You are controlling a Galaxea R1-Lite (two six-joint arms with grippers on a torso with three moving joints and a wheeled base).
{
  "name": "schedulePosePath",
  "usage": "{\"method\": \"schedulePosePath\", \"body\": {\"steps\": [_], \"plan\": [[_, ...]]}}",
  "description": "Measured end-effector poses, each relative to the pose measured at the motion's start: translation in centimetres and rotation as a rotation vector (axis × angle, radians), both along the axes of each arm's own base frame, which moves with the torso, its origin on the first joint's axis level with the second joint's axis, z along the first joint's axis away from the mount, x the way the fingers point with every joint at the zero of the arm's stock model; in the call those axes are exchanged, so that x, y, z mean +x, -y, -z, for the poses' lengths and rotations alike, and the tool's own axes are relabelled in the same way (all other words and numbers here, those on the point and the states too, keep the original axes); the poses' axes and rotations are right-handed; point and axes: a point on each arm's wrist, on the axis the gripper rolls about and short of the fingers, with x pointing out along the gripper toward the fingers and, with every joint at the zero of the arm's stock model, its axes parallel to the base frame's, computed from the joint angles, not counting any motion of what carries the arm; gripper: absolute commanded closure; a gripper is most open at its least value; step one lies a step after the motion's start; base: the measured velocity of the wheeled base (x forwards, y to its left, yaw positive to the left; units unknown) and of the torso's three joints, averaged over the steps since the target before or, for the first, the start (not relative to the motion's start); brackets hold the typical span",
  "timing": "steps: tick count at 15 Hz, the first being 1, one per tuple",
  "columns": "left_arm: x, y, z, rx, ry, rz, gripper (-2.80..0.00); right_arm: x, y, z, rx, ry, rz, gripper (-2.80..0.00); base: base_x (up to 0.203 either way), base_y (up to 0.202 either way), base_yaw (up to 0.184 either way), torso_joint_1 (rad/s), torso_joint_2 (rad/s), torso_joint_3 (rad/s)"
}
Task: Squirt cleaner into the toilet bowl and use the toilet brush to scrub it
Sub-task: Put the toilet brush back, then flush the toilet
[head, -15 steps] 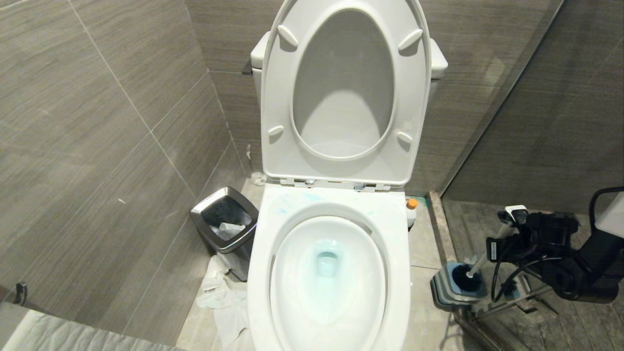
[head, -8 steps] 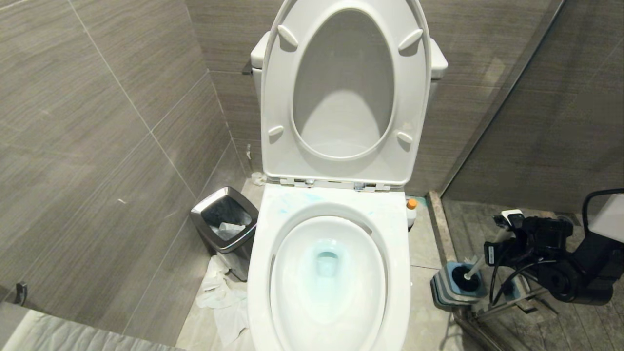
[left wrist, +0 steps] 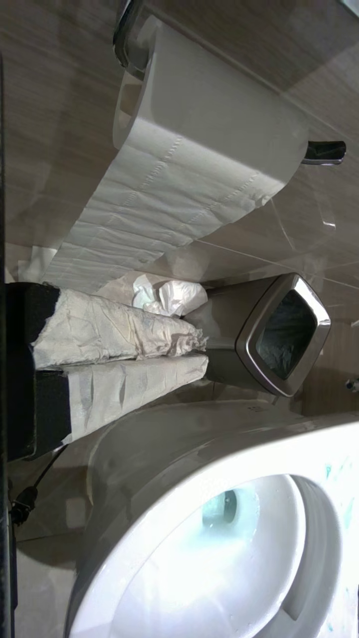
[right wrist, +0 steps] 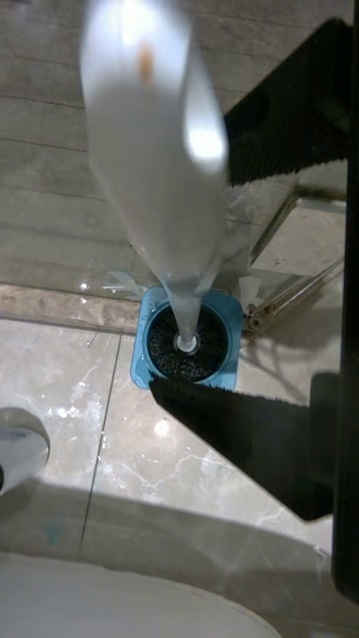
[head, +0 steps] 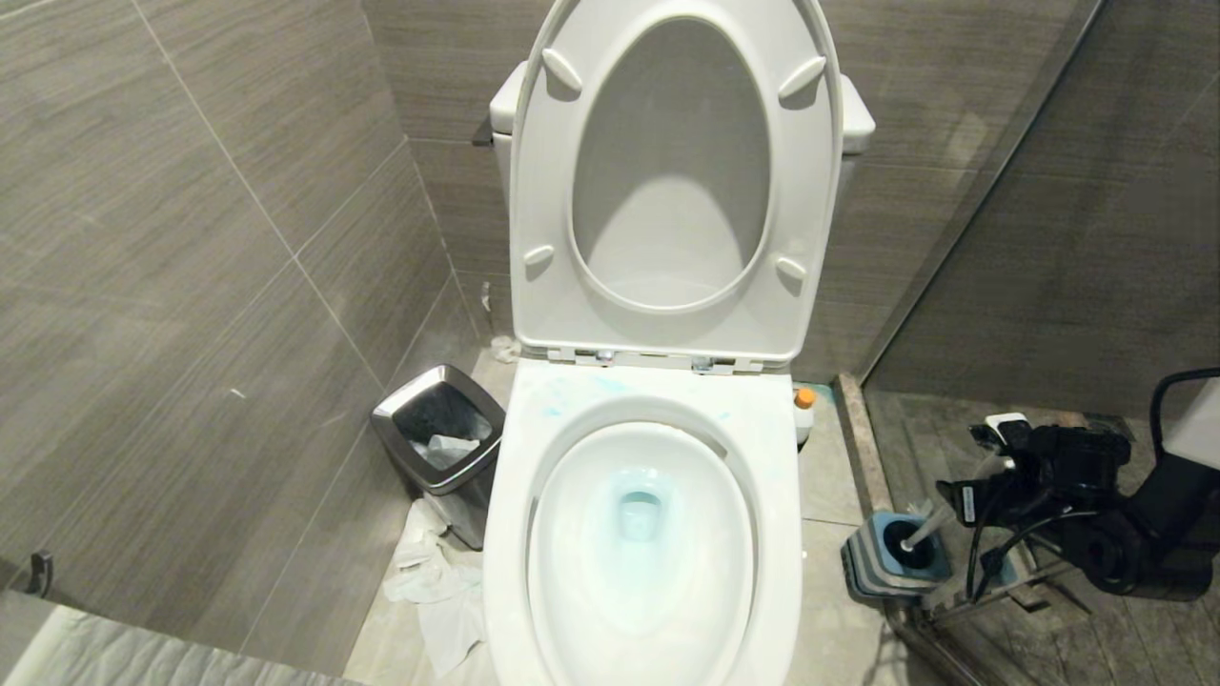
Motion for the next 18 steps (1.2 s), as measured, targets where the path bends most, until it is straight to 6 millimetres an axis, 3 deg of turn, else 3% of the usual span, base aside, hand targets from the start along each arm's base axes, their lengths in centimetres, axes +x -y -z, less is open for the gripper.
{"method": "schedulePosePath", "body": {"steps": [9, 14, 18], "plan": [[0.0, 0.0, 0.0, -0.001, 0.000, 0.000, 0.00, -7.8, -1.5, -4.8, -0.044, -0.021, -0.025, -2.80, 0.000, 0.000, 0.000, 0.000, 0.00, 0.000], [0.0, 0.0, 0.0, 0.000, 0.000, 0.000, 0.00, -11.1, -2.3, -10.1, -0.051, 0.153, -0.071, -2.80, 0.000, 0.000, 0.000, 0.000, 0.00, 0.000], [0.0, 0.0, 0.0, 0.000, 0.000, 0.000, 0.00, -14.2, -3.2, -15.5, -0.093, 0.378, -0.126, -2.80, 0.000, 0.000, 0.000, 0.000, 0.00, 0.000]]}}
